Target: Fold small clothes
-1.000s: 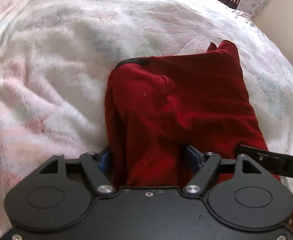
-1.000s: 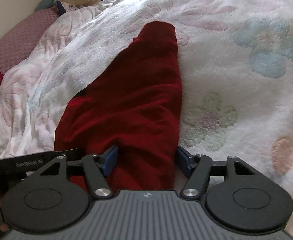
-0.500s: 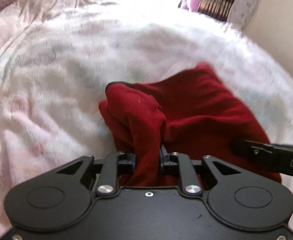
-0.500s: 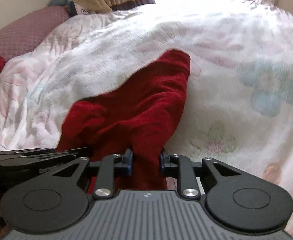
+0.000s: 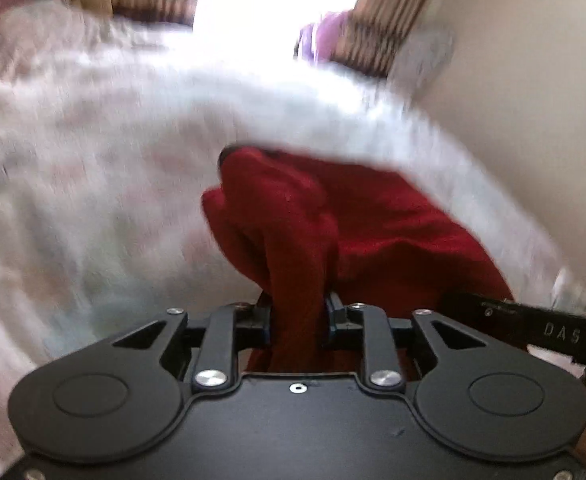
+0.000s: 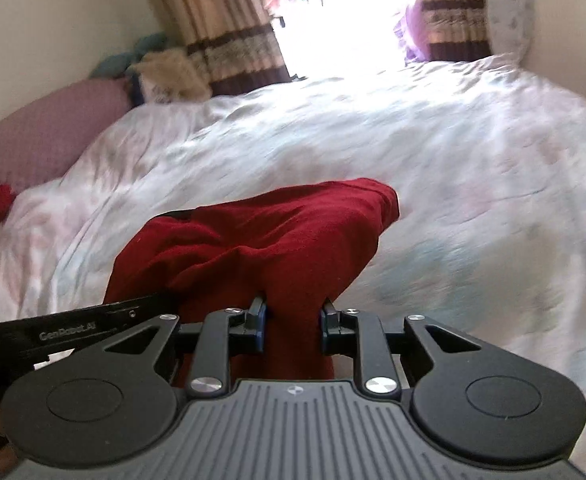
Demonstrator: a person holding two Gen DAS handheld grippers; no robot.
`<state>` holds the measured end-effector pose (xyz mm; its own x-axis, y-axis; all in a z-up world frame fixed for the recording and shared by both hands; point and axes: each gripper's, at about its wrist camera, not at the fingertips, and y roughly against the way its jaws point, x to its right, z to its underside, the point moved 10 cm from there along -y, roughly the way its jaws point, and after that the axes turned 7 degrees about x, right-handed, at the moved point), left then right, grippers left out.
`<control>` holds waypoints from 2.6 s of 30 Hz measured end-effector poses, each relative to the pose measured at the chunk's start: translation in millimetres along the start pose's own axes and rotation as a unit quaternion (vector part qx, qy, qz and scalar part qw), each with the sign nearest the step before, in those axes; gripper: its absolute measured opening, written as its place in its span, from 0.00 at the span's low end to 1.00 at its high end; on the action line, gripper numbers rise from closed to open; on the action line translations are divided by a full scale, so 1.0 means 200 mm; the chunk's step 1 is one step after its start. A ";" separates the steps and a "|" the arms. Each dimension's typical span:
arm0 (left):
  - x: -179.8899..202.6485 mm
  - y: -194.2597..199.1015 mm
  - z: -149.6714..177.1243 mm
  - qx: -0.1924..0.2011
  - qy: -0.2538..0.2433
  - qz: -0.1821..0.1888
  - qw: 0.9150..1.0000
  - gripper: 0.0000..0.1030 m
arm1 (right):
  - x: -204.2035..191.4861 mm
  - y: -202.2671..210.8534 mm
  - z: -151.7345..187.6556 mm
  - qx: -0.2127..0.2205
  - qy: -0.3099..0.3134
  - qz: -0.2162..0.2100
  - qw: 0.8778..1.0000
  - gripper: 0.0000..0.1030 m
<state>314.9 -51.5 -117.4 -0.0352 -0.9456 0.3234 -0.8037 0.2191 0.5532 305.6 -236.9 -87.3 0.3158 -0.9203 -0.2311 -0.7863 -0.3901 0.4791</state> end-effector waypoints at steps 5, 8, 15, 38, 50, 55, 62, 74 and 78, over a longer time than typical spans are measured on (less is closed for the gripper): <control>-0.19 -0.31 0.40 -0.088 -0.123 -0.087 0.985 0.60 | 0.30 -0.16 0.25 -0.087 -0.052 0.062 0.993 0.35; -0.24 -0.20 0.37 -0.076 -0.121 -0.083 0.986 0.60 | 0.47 -0.26 0.50 -0.150 -0.037 0.112 0.982 0.39; -0.19 -0.05 0.15 -0.028 -0.174 -0.131 0.976 0.57 | 0.55 -0.04 0.41 -0.107 0.009 0.149 0.983 0.34; -0.17 -0.27 0.44 -0.014 -0.058 -0.100 0.993 0.64 | 0.55 -0.25 0.52 -0.003 -0.028 0.199 0.980 0.00; 0.11 -0.01 0.54 -0.027 -0.114 -0.061 0.991 0.62 | 0.28 0.06 0.50 0.032 -0.049 0.094 0.994 0.03; 0.09 0.04 0.75 -0.086 -0.142 -0.102 0.981 0.64 | 0.32 0.01 0.80 -0.075 -0.075 0.128 0.986 0.00; 0.09 0.19 0.83 -0.098 -0.153 -0.092 0.979 0.64 | 0.29 0.20 0.92 -0.109 -0.076 0.140 0.981 0.00; 0.17 0.44 0.65 -0.126 -0.148 -0.102 0.976 0.63 | 0.15 0.37 0.68 -0.094 -0.042 0.132 0.986 0.27; 0.19 0.53 0.61 -0.121 -0.136 -0.108 0.977 0.63 | 0.10 0.42 0.65 -0.097 -0.014 0.148 0.984 0.64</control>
<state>155.3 -93.9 -140.3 -0.0631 -0.9978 -0.0198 -0.6466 0.0257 0.7624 177.4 -284.1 -162.6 0.0722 -0.9942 -0.0794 -0.7244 -0.1070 0.6810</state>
